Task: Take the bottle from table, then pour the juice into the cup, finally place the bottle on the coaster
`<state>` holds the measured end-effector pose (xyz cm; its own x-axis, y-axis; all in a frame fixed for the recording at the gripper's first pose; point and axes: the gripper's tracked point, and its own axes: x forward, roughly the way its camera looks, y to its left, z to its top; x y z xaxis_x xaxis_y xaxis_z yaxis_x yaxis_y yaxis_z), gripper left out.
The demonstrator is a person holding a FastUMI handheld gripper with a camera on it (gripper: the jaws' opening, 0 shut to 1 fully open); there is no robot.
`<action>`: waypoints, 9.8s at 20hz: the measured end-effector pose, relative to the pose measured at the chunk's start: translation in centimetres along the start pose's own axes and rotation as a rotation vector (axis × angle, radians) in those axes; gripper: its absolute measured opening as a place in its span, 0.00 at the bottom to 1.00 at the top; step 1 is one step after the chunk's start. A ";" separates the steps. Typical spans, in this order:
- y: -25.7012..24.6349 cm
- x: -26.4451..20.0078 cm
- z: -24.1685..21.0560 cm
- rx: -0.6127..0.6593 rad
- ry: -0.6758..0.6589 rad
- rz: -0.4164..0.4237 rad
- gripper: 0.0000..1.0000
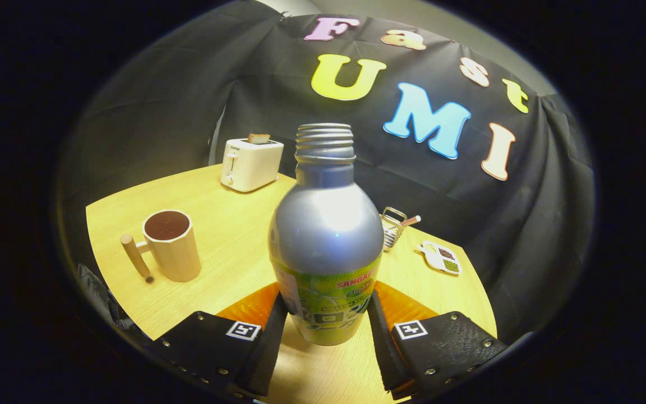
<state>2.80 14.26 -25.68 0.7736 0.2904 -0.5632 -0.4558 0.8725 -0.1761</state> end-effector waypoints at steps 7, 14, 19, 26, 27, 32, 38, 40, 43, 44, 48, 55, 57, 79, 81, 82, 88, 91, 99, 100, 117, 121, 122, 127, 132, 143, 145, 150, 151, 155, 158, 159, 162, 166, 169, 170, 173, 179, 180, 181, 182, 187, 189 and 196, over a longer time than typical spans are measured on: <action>3.0 0.2 1.0 -0.134 0.009 0.034 0.72; 4.7 1.2 0.6 -0.283 0.067 0.037 0.72; 5.2 1.6 -0.1 -0.354 0.110 0.039 0.72; 5.7 2.5 -0.9 -0.515 0.161 0.039 0.72; 5.7 2.4 -1.0 -0.539 0.170 0.043 0.73; 6.2 2.7 -1.0 -0.661 0.193 0.049 0.73; 7.1 3.3 -0.5 -0.792 0.211 0.063 0.72; 7.4 3.6 -0.7 -0.823 0.226 0.067 0.73; 7.3 3.8 -0.9 -0.848 0.258 0.065 0.73; 7.3 3.9 -1.0 -0.848 0.267 0.067 0.73; 7.6 3.8 -0.5 -0.894 0.275 0.065 0.73; 8.8 4.0 0.5 -1.055 0.273 0.093 0.73; 8.6 4.0 0.6 -1.080 0.286 0.088 0.73; 5.7 4.5 2.5 -1.342 0.429 0.050 0.72; 5.6 4.6 2.4 -1.349 0.437 0.051 0.72; 5.6 4.5 2.5 -1.355 0.441 0.052 0.72; 5.4 4.5 2.7 -1.385 0.468 0.054 0.72; 5.2 4.6 3.0 -1.400 0.474 0.042 0.72; 5.1 5.0 3.4 -1.435 0.483 0.038 0.72; 5.1 5.1 3.4 -1.437 0.484 0.041 0.72; 5.1 5.4 4.2 -1.486 0.507 0.042 0.72; 5.2 5.1 4.4 -1.493 0.509 0.039 0.72; 5.3 5.2 4.4 -1.498 0.508 0.040 0.72; 5.2 5.0 4.5 -1.508 0.516 0.031 0.72; 4.9 5.0 4.7 -1.528 0.526 0.022 0.72; 4.6 4.8 5.1 -1.559 0.544 0.020 0.72; 4.6 4.8 5.0 -1.566 0.553 0.019 0.72; 4.8 4.7 5.7 -1.592 0.540 0.014 0.72; 4.8 4.8 5.9 -1.600 0.541 0.012 0.72; 4.8 4.9 6.2 -1.627 0.551 0.007 0.72; 4.6 4.8 6.1 -1.642 0.564 0.003 0.72; 4.6 4.8 6.2 -1.647 0.567 0.003 0.72; 4.5 4.8 6.2 -1.663 0.573 0.005 0.72; 4.7 4.8 6.5 -1.675 0.578 0.002 0.72; 4.7 5.0 6.9 -1.693 0.585 0.004 0.72; 4.7 4.9 6.9 -1.698 0.587 0.004 0.72; 4.8 5.2 7.1 -1.710 0.589 0.005 0.72; 5.2 5.1 7.2 -1.729 0.593 0.012 0.72; 5.2 5.2 7.2 -1.730 0.593 0.011 0.72; 5.3 5.1 7.2 -1.730 0.593 0.013 0.72; 5.3 5.1 7.2 -1.730 0.593 0.013 0.72; 5.5 4.9 7.4 -1.737 0.600 0.005 0.72; 5.5 4.8 7.6 -1.737 0.604 -0.003 0.72; 5.5 4.2 7.4 -1.699 0.611 -0.004 0.72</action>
<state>6.77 23.17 -23.03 0.7007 -0.2233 -0.6777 -0.6636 -0.5529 -0.5040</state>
